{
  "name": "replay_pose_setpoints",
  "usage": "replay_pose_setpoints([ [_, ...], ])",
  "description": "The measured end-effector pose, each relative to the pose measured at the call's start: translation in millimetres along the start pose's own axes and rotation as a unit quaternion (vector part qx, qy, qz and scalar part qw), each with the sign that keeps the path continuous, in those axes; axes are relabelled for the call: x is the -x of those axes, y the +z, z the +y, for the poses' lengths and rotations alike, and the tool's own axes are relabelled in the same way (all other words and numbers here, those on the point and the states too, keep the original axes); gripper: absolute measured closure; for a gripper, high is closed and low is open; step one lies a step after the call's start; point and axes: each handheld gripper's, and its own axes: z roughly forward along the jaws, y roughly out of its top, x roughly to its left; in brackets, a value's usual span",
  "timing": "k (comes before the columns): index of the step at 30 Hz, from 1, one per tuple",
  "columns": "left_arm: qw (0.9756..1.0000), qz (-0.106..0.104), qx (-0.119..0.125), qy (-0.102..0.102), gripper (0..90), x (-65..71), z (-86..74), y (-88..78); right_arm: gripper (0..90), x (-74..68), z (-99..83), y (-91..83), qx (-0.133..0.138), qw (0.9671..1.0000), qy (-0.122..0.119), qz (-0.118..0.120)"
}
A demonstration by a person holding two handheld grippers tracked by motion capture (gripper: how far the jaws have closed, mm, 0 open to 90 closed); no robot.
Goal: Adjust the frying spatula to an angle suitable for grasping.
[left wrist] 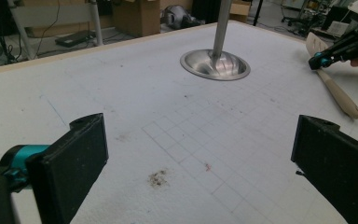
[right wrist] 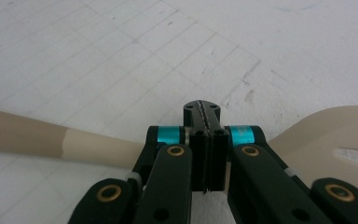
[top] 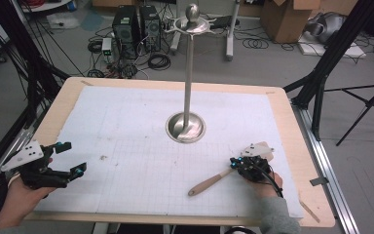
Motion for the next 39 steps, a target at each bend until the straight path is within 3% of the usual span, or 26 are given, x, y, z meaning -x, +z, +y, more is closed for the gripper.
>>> replay_pose_setpoints([
  [13,0.9999,-0.012,0.000,0.003,4.1,-0.2,3.1,10.2,90.0,-1.9,-18.0,-21.2,-0.005,1.0000,0.000,-0.008],
  [19,0.9998,-0.017,-0.001,0.005,4.1,-0.2,4.8,16.4,90.0,-0.1,-21.0,-24.2,-0.003,0.9999,0.013,-0.001],
  [25,0.9998,-0.016,-0.001,0.011,4.1,-2.5,5.5,21.4,90.0,-3.6,-21.8,-40.8,0.037,0.9989,0.006,0.029],
  [29,0.9998,-0.017,0.006,0.012,4.1,-3.7,7.2,23.2,90.0,-18.1,-23.2,-49.8,0.051,0.9971,-0.005,0.057],
  [34,0.9996,-0.023,0.011,0.011,4.1,-3.5,9.0,27.5,90.0,-44.7,-24.3,-55.9,0.048,0.9943,-0.039,0.088],
  [39,0.9996,-0.026,0.008,0.012,4.1,-3.2,9.5,31.7,90.0,-62.3,-23.5,-51.3,0.040,0.9913,-0.054,0.113],
])
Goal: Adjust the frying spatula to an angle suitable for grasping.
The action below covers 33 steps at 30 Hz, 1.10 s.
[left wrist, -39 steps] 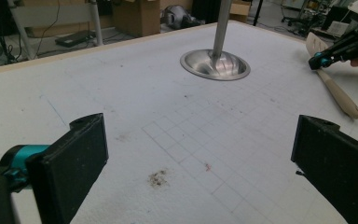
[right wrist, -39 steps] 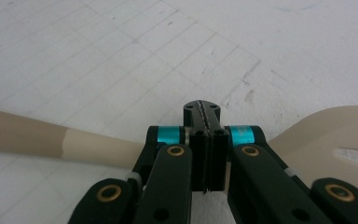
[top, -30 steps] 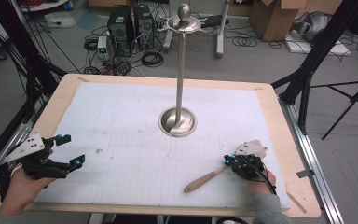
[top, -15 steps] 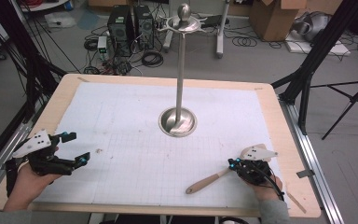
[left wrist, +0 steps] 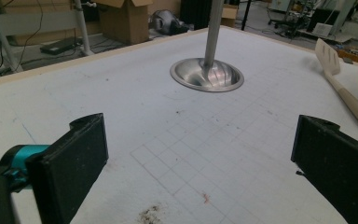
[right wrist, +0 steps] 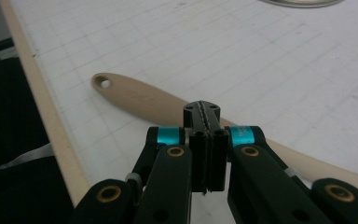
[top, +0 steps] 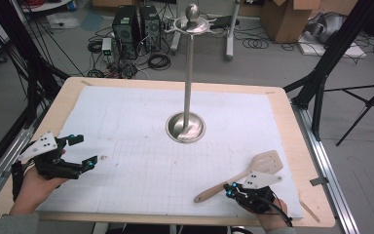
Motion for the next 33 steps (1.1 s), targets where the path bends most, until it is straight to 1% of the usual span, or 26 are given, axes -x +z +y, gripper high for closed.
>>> replay_pose_setpoints([
  [3,1.0000,-0.001,0.000,-0.002,4.1,-0.2,-0.3,1.1,90.0,-6.5,0.9,3.2,-0.004,0.9999,-0.012,0.011],
  [5,1.0000,0.000,-0.002,-0.002,4.1,-0.6,-0.7,1.1,90.0,-9.7,0.4,5.2,-0.009,0.9996,-0.014,0.021],
  [6,1.0000,0.000,-0.002,-0.002,4.1,-0.4,-0.9,1.1,90.0,-10.7,0.0,6.2,-0.012,0.9996,-0.015,0.021],
  [7,1.0000,-0.001,-0.002,-0.002,4.1,-0.4,-1.0,1.0,90.0,-11.8,-0.8,8.1,-0.017,0.9994,-0.019,0.023],
  [9,1.0000,0.000,-0.003,-0.001,4.1,-0.1,-1.0,0.6,90.0,-14.1,-2.0,11.5,-0.028,0.9991,-0.017,0.028],
  [13,1.0000,0.001,-0.004,-0.002,4.1,-0.5,-1.7,-0.5,90.0,-16.9,-3.1,20.2,-0.049,0.9979,-0.026,0.033],
  [18,1.0000,0.003,-0.003,-0.004,4.1,-1.2,-2.4,-1.9,90.0,-17.9,-2.0,24.4,-0.048,0.9982,-0.024,0.028],
  [20,1.0000,0.004,-0.004,-0.004,4.1,-0.7,-2.6,-1.5,90.0,-18.4,-1.4,26.1,-0.047,0.9984,-0.019,0.026],
  [23,1.0000,0.004,-0.002,-0.003,4.1,0.1,-1.7,-2.1,90.0,-19.6,0.4,27.6,-0.049,0.9985,-0.018,0.017],
  [27,1.0000,0.006,-0.002,-0.003,4.1,0.2,-1.7,-3.1,90.0,-18.8,2.3,30.1,-0.036,0.9991,-0.020,0.009],
  [30,1.0000,0.006,-0.006,-0.003,4.1,-0.2,-2.8,-3.5,90.0,-17.6,5.2,31.4,-0.030,0.9993,-0.018,0.009],
  [33,0.9999,0.008,-0.008,-0.004,4.1,0.2,-3.5,-4.3,90.0,-16.5,8.8,33.7,-0.028,0.9992,-0.027,0.005],
])
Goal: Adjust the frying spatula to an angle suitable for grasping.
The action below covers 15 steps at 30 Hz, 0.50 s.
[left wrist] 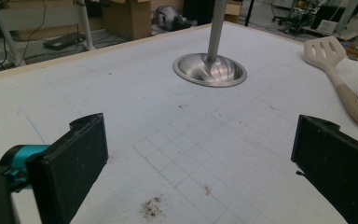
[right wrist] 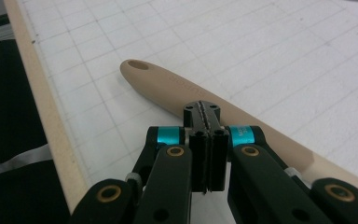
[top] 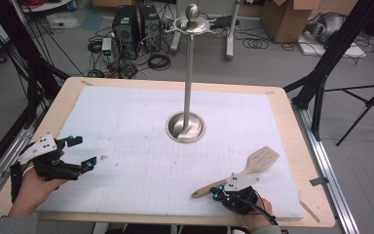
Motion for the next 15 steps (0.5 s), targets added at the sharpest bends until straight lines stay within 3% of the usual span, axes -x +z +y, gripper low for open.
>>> replay_pose_setpoints([
  [15,0.9999,0.012,-0.002,0.000,4.1,0.2,-3.5,-10.3,90.0,7.4,15.5,17.5,0.000,0.9997,-0.013,-0.019],
])
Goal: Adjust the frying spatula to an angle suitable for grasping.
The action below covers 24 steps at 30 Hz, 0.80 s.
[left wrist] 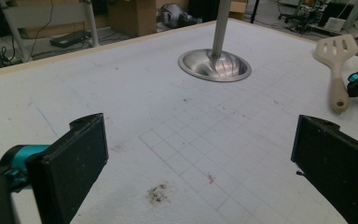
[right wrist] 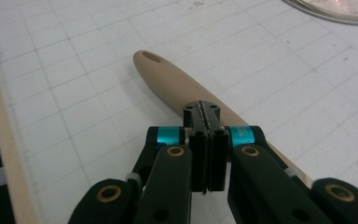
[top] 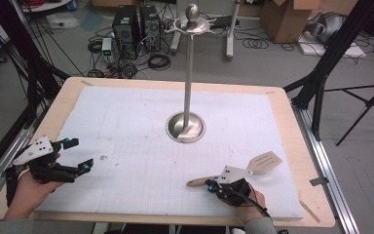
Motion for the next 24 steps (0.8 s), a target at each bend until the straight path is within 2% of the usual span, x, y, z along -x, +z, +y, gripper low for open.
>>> replay_pose_setpoints([
  [24,0.9999,0.014,-0.002,-0.002,4.1,1.6,-3.6,-12.0,90.0,12.4,14.0,23.8,-0.010,0.9997,0.004,-0.023],
])
